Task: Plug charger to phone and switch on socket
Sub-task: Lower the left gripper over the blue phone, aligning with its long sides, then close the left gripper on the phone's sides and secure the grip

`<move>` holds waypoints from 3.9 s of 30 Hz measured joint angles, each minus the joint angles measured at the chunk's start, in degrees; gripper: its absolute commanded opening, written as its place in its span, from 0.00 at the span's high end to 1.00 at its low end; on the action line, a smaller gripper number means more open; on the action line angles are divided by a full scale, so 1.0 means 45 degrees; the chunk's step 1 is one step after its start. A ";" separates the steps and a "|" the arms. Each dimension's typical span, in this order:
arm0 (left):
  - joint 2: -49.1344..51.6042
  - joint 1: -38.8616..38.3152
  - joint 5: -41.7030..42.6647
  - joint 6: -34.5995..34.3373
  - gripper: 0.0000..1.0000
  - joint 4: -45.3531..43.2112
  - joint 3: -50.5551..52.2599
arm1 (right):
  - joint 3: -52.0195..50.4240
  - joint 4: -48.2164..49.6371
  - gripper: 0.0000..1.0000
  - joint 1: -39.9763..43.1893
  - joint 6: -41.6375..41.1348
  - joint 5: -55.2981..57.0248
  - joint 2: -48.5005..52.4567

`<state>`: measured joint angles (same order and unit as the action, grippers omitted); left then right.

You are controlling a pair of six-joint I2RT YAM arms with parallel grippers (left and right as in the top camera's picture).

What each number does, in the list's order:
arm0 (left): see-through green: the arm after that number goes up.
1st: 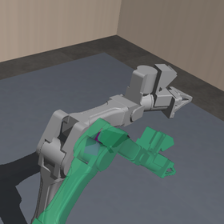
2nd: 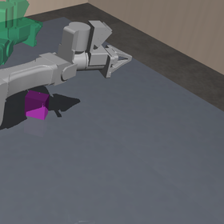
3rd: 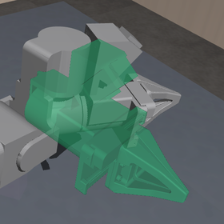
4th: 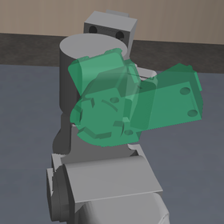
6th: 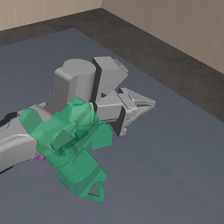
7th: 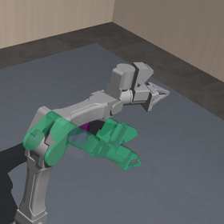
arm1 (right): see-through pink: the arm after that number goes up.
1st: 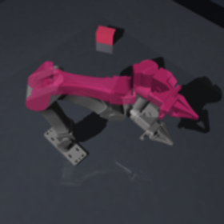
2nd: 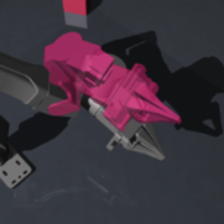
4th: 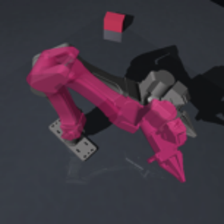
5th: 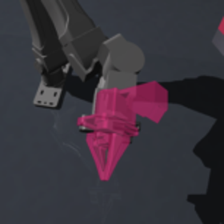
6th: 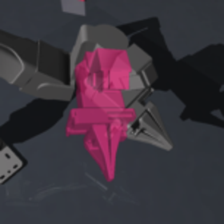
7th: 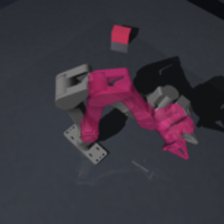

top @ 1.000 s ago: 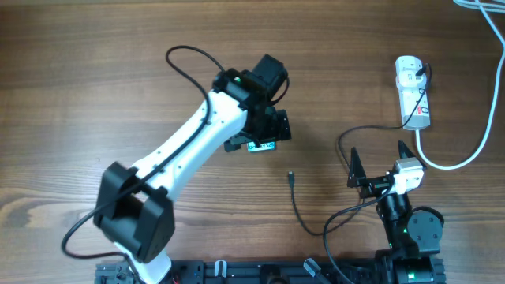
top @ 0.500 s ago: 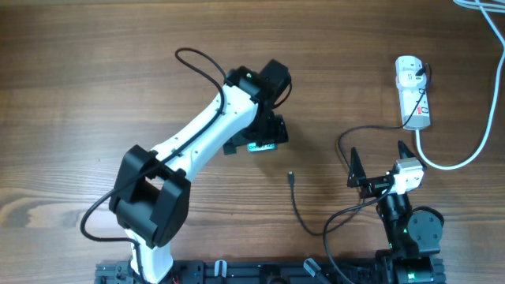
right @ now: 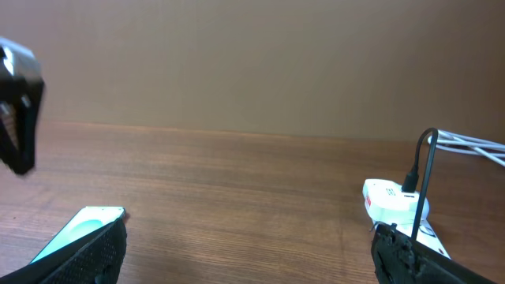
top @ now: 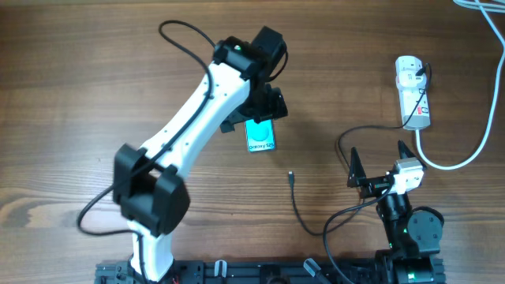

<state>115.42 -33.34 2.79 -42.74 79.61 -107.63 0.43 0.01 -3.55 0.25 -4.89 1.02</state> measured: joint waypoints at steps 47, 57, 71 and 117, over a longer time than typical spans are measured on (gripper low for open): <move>0.3123 -0.0010 -0.0466 0.0000 0.00 -0.2565 0.0000 | 0.0000 0.0000 0.00 0.0000 0.0000 0.0000 0.0000; 0.3123 -0.0053 -0.0481 0.0000 0.00 -0.2628 0.0000 | 0.0000 0.0000 0.00 0.0000 0.0000 0.0000 0.0000; 0.3118 -0.0209 -0.0520 0.0000 0.00 -0.2866 0.0000 | 0.0005 0.0000 0.00 0.0000 0.0005 0.0005 -0.0005; 0.3123 -0.0233 -0.0559 0.0000 0.00 -0.3721 0.0733 | 0.0000 0.0000 0.00 0.0000 0.0000 0.0000 -0.0005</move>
<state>129.47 -34.39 0.27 -42.74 62.87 -104.33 0.43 0.01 -3.55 0.25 -4.89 0.99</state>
